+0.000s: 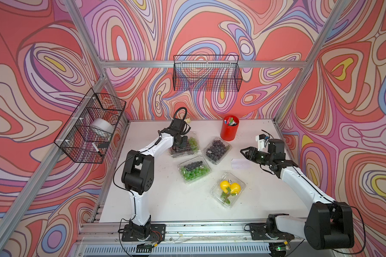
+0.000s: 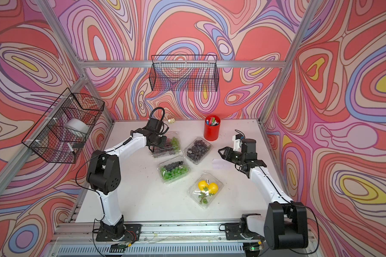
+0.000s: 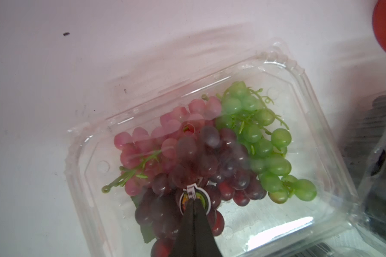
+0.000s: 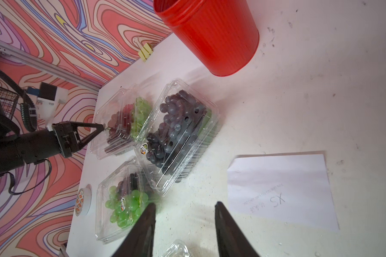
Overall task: Label fruit boxes
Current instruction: Stick the label on the fruit box, then reset both arms
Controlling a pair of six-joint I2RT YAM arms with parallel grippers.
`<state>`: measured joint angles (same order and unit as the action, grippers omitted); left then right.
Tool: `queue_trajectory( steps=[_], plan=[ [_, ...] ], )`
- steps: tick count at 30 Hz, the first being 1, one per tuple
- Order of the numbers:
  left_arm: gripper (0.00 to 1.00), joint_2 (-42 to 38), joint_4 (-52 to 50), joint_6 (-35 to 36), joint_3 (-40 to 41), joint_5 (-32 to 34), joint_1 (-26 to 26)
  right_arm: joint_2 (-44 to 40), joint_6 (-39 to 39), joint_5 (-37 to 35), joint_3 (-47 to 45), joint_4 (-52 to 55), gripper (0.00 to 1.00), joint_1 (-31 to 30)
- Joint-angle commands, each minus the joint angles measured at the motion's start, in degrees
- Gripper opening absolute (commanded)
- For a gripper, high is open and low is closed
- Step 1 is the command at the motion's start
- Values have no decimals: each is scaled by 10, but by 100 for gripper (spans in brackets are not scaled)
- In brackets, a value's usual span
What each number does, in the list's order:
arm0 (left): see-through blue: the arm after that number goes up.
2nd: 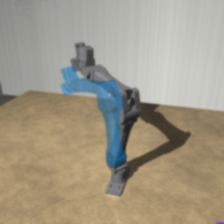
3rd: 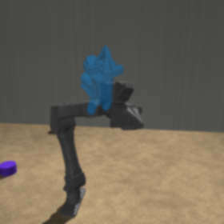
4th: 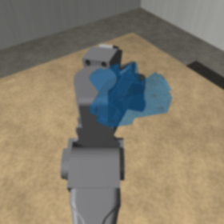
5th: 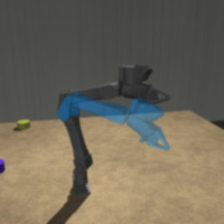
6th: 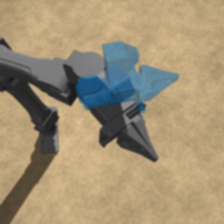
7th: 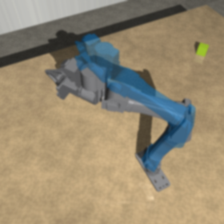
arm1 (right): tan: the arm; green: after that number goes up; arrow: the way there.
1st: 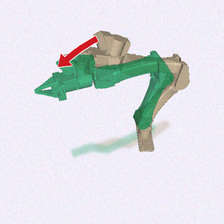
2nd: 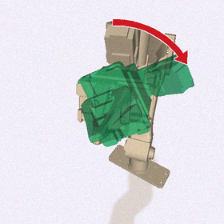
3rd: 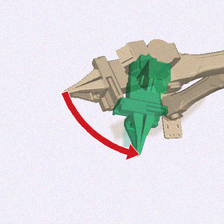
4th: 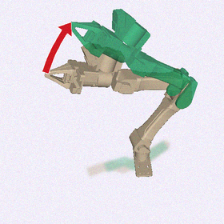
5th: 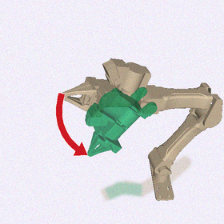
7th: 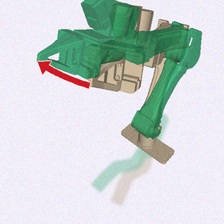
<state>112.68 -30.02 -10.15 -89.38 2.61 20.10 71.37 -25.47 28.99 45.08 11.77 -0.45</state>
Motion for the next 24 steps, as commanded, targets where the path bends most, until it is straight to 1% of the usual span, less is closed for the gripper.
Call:
queue_trajectory(
  steps=[1,2,3,4,7,9,11,12,14,17,19,23,24],
  plan=[
    [8,13,-24,-12,-11,-17,-6,4,18,-40,11,-21,60,2],
    [11,8,-23,-13,-8,-16,-7,4,21,-60,7,-33,72,1],
    [15,-1,-21,-14,-6,-15,-6,5,25,-82,2,-49,98,2],
    [20,-10,-20,-14,-4,-14,-6,5,28,-105,-3,-64,98,2],
    [39,-52,-14,-9,6,2,-7,14,52,-184,-33,-143,98,2],
    [58,-92,-1,-7,30,27,-12,28,80,-233,-65,-221,98,2],
    [76,-135,26,-10,74,53,-24,44,101,-272,-100,-297,98,1],
    [83,-159,48,-11,105,68,-34,53,111,-285,-114,-334,98,1],
    [100,-203,90,-12,169,89,-55,69,147,-290,-137,-386,98,1],
    [100,-259,154,-22,265,112,-97,106,188,-300,-159,-462,99,1],
    [100,-291,222,-18,335,133,-115,137,218,-304,-163,-497,98,2],
    [100,-345,421,31,486,130,-121,209,254,-284,-193,-634,98,2],
    [100,-347,456,35,509,130,-121,231,249,-294,-200,-666,98,2]
  ],
)
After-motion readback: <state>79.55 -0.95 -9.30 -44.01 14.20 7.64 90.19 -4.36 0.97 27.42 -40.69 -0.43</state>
